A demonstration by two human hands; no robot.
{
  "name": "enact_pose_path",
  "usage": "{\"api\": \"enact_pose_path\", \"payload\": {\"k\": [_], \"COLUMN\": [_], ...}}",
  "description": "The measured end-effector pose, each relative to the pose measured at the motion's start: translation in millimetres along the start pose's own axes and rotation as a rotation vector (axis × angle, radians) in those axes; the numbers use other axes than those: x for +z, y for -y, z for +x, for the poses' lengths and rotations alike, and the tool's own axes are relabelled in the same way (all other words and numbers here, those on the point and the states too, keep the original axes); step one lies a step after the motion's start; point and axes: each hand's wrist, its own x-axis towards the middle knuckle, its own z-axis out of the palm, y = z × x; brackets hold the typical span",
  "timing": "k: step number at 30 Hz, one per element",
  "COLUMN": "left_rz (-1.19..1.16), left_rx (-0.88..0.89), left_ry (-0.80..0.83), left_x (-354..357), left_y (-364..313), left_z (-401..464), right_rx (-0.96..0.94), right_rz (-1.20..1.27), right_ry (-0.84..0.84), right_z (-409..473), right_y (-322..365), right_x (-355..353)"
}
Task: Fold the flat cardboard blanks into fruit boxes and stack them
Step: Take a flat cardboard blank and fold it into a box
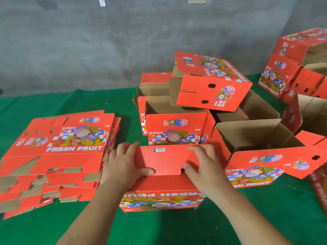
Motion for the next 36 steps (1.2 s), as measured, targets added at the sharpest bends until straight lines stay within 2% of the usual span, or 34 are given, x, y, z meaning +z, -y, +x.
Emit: {"api": "enact_pose_path", "payload": {"k": [8,15,17,19,21,23,25,31,34,36], "left_rz": [-0.03,-0.135,-0.4,-0.694,-0.805,-0.966,-1.031,-1.139,-1.281,-1.443], "left_rx": [0.066,0.094,0.047,-0.128,-0.357,-0.477,-0.47,-0.461,-0.423,-0.317], "left_ry": [-0.032,-0.011,-0.034,-0.062,0.003,0.063,-0.048,-0.344,-0.392,-0.387], "left_x": [8,7,5,1,-3,-4,-12,-55,-70,-77], "left_y": [2,7,8,10,15,15,11,-10,-14,-11], "left_z": [-12,-14,-14,-12,-15,-22,-29,-42,-46,-51], "right_rx": [0.106,0.131,0.155,0.267,0.45,0.531,0.501,0.458,0.422,0.285], "right_rz": [-0.27,-0.344,-0.176,0.107,0.393,0.502,0.549,0.763,0.888,1.066], "right_ry": [0.084,0.089,0.09,0.037,0.003,0.058,0.097,0.054,0.013,0.026], "right_z": [-2,1,1,4,6,6,4,7,5,-3], "right_y": [4,10,6,3,4,5,8,45,63,56], "right_x": [13,18,17,13,6,1,-8,-54,-67,-83]}}
